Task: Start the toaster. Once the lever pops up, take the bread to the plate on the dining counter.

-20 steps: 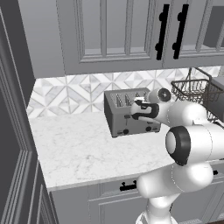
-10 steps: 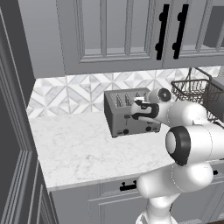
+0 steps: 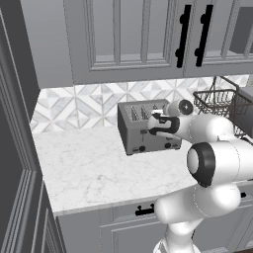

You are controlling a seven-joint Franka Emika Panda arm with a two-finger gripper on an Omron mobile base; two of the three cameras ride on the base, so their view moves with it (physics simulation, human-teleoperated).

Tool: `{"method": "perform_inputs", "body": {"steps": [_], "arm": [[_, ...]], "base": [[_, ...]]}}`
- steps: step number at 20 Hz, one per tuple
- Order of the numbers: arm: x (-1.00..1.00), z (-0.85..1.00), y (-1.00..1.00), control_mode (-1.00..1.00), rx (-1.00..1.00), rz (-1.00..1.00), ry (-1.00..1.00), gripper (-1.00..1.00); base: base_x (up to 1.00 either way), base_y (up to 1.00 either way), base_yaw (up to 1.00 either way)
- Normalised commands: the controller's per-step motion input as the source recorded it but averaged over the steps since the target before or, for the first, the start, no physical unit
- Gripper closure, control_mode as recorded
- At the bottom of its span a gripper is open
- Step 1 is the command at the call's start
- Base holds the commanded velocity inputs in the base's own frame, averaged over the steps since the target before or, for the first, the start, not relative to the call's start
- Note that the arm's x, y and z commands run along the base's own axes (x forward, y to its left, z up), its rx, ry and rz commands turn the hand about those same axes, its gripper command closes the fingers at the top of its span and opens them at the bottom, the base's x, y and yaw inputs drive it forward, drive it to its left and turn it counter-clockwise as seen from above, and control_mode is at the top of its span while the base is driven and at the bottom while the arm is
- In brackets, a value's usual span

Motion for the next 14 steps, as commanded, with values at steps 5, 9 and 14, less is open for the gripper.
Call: {"method": "perform_inputs", "body": {"steps": [5,9,14], "arm": [[0.0,0.0,0.0,-1.0,0.0,0.0,0.0,-1.0],[0.0,0.0,0.0,-1.0,0.0,0.0,0.0,-1.0],[0.0,0.0,0.0,-1.0,0.0,0.0,0.0,-1.0]], "base": [[0.0,0.0,0.0],[0.0,0.0,0.0],[0.0,0.0,0.0]]}}
